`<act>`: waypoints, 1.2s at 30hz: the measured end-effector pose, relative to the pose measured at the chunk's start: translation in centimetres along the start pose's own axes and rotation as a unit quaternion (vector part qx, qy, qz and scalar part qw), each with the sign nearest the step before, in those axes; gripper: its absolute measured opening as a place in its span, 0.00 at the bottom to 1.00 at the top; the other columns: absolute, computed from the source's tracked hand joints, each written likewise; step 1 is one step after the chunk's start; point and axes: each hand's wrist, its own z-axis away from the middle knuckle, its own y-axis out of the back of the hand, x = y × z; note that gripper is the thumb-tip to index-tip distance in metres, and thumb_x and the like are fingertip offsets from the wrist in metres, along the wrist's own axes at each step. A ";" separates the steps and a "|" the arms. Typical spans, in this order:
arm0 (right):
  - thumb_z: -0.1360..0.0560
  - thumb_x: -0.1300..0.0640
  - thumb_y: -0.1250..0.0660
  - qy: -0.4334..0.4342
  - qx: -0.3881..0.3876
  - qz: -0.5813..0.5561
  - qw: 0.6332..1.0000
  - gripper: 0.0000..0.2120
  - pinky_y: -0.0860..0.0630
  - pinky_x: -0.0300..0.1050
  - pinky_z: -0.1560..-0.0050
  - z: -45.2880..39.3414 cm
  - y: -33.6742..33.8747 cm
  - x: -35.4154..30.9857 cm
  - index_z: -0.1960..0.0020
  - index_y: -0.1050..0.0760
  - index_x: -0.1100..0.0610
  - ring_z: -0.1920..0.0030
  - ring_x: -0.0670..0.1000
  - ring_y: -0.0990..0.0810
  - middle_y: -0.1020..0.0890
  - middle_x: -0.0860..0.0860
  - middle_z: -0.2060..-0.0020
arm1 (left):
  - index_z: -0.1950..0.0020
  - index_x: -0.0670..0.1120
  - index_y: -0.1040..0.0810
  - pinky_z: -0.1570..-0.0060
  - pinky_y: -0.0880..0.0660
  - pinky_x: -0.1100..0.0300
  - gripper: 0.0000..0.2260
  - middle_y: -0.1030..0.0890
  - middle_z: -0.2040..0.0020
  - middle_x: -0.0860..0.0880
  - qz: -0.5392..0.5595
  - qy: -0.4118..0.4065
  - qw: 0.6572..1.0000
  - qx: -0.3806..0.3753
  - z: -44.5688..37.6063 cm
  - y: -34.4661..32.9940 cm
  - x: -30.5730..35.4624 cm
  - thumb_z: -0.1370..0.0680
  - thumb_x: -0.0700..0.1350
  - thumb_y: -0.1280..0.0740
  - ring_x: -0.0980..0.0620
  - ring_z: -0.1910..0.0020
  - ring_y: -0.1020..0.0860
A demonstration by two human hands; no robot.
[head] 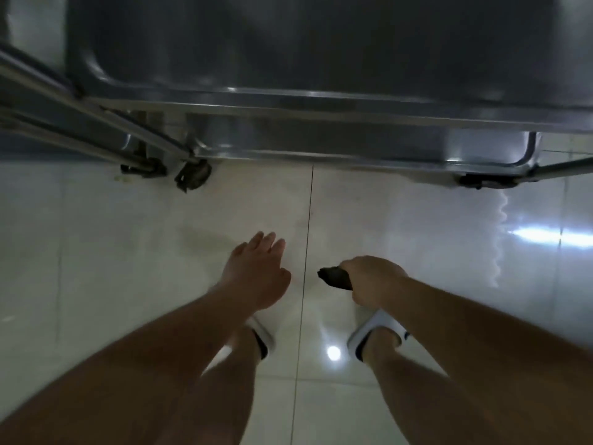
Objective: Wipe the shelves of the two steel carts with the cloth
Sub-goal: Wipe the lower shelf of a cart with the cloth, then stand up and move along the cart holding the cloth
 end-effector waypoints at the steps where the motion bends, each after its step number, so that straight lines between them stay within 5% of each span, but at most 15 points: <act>1: 0.19 0.58 0.36 -0.004 0.009 -0.021 1.000 0.18 0.21 0.56 0.39 1.9 -0.2 -0.6 0.29 0.27 0.51 0.40 0.57 0.19 0.20 0.52 0.39 | 0.14 0.51 0.48 0.18 0.49 0.46 0.31 0.49 0.13 0.50 0.001 0.002 1.000 -0.014 2.1 0.3 0.1 0.17 0.56 0.46 0.49 0.14 0.52; 10: 0.14 0.48 0.40 -0.031 -0.014 -0.095 0.995 0.29 0.35 0.57 0.23 19.3 8.1 -11.1 0.16 0.43 0.51 0.25 0.57 0.31 0.34 0.53 0.21 | 0.13 0.51 0.49 0.18 0.48 0.46 0.30 0.51 0.13 0.51 0.060 0.065 0.995 -0.040 21.3 12.0 -1.2 0.14 0.53 0.45 0.49 0.14 0.52; 18: 0.20 0.63 0.36 0.021 0.108 -0.017 0.994 0.30 0.25 0.53 0.32 36.6 19.2 -26.6 0.19 0.36 0.50 0.32 0.58 0.23 0.25 0.54 0.27 | 0.20 0.48 0.35 0.31 0.32 0.49 0.25 0.31 0.23 0.49 0.097 0.101 0.983 0.119 38.8 23.7 -8.4 0.17 0.51 0.41 0.47 0.24 0.34; 26: 0.21 0.59 0.35 0.148 0.244 -0.004 0.958 0.25 0.22 0.53 0.40 47.3 24.7 -40.9 0.27 0.30 0.42 0.38 0.54 0.22 0.25 0.46 0.32 | 0.18 0.51 0.38 0.31 0.31 0.47 0.27 0.33 0.20 0.50 0.183 0.160 0.948 0.203 51.0 29.2 -16.4 0.16 0.56 0.43 0.45 0.24 0.33; 30: 0.23 0.58 0.34 0.188 0.265 0.022 0.945 0.22 0.21 0.55 0.42 49.1 27.1 -45.2 0.31 0.27 0.41 0.44 0.53 0.20 0.21 0.47 0.38 | 0.17 0.53 0.40 0.32 0.30 0.48 0.28 0.33 0.20 0.51 0.213 0.185 0.930 0.237 54.7 30.4 -19.3 0.17 0.56 0.42 0.46 0.26 0.31; 36: 0.24 0.57 0.32 0.224 0.277 0.091 0.930 0.28 0.22 0.50 0.41 49.4 32.1 -51.3 0.26 0.31 0.42 0.41 0.52 0.20 0.22 0.46 0.35 | 0.17 0.52 0.39 0.30 0.31 0.49 0.28 0.34 0.19 0.50 0.244 0.235 0.898 0.280 58.5 32.2 -23.6 0.16 0.57 0.42 0.46 0.23 0.33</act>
